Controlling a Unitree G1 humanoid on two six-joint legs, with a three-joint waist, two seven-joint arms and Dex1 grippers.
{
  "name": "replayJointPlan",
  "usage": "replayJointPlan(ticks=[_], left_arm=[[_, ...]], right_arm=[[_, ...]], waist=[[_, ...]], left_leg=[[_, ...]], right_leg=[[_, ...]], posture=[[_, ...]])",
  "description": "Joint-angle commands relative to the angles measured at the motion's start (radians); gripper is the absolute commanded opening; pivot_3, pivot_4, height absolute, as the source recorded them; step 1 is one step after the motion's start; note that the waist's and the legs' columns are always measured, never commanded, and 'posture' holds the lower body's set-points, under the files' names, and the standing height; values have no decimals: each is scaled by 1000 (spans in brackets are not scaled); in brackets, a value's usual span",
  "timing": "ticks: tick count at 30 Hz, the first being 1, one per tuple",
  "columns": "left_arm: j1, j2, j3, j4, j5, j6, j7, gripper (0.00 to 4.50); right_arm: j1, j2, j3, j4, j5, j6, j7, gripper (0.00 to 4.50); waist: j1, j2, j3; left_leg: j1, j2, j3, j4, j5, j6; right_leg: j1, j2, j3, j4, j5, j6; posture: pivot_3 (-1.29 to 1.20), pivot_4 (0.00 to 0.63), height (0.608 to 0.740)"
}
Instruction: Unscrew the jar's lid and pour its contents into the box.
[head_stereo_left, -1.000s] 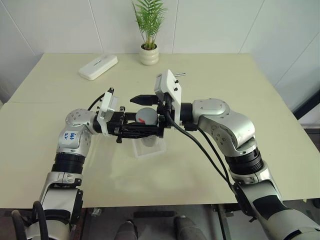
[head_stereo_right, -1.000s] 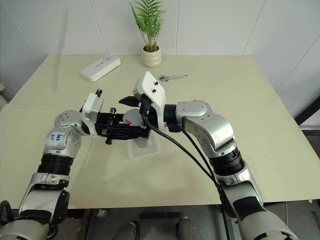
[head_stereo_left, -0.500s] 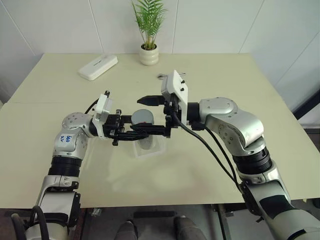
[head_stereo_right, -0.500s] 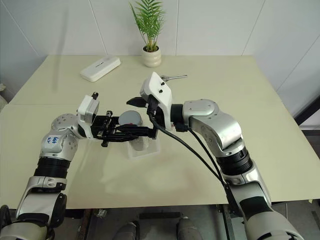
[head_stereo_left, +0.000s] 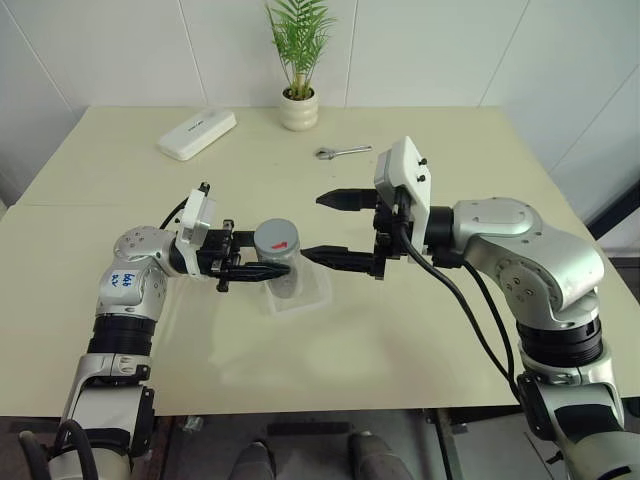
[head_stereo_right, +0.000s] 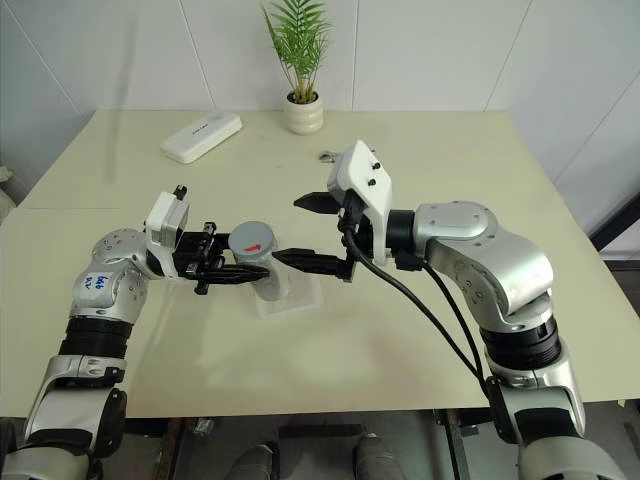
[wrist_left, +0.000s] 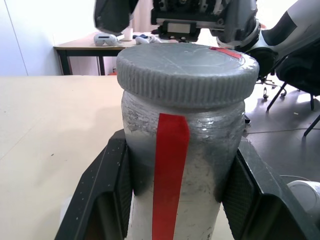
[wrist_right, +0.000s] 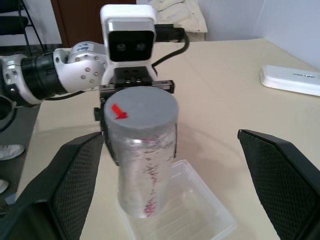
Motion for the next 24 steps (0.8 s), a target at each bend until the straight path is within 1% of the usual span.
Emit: replayJointPlan(ticks=[1, 5, 7, 14, 21, 24], left_arm=[[-37, 8, 12, 11, -9, -19, -26, 1958], [-64, -11, -1, 35, -9, -26, -39, 1958], [-73, -19, -6, 43, -10, -29, -43, 1958], [-107, -45, -27, 77, -2, -45, -61, 1958], [-125, -42, -45, 101, 4, -52, -65, 1958], [-122, -36, -47, 95, 2, -49, -64, 1958]], right_arm=[[-26, 11, -59, -41, 42, 17, -42, 4486], [-71, 78, -64, -3, 65, 13, -86, 4486], [-81, 94, -55, 17, 60, 4, -90, 4486], [-123, 156, 37, 136, 6, -85, -31, 4486], [-155, 210, 108, 248, -75, -176, 1, 4486], [-158, 224, 121, 264, -92, -193, 14, 4486]], waist=[[1, 0, 0], [-2, 0, 0], [-1, 0, 0], [-2, 0, 0], [-4, 0, 0], [-5, 0, 0]], left_leg=[[0, 0, 0, 0, 0, 0], [0, 0, 0, 0, 0, 0], [0, 0, 0, 0, 0, 0], [0, 0, 0, 0, 0, 0], [0, 0, 0, 0, 0, 0], [0, 0, 0, 0, 0, 0]], right_leg=[[0, 0, 0, 0, 0, 0], [0, 0, 0, 1, 0, 0], [0, 0, 0, 1, 0, 0], [0, 0, 0, 0, 0, 0], [0, 0, 0, 1, 0, 0], [0, 0, 0, 1, 0, 0]], posture=[[0, 150, 740], [0, 150, 740], [0, 150, 740], [0, 150, 740], [0, 150, 740], [0, 150, 740]])
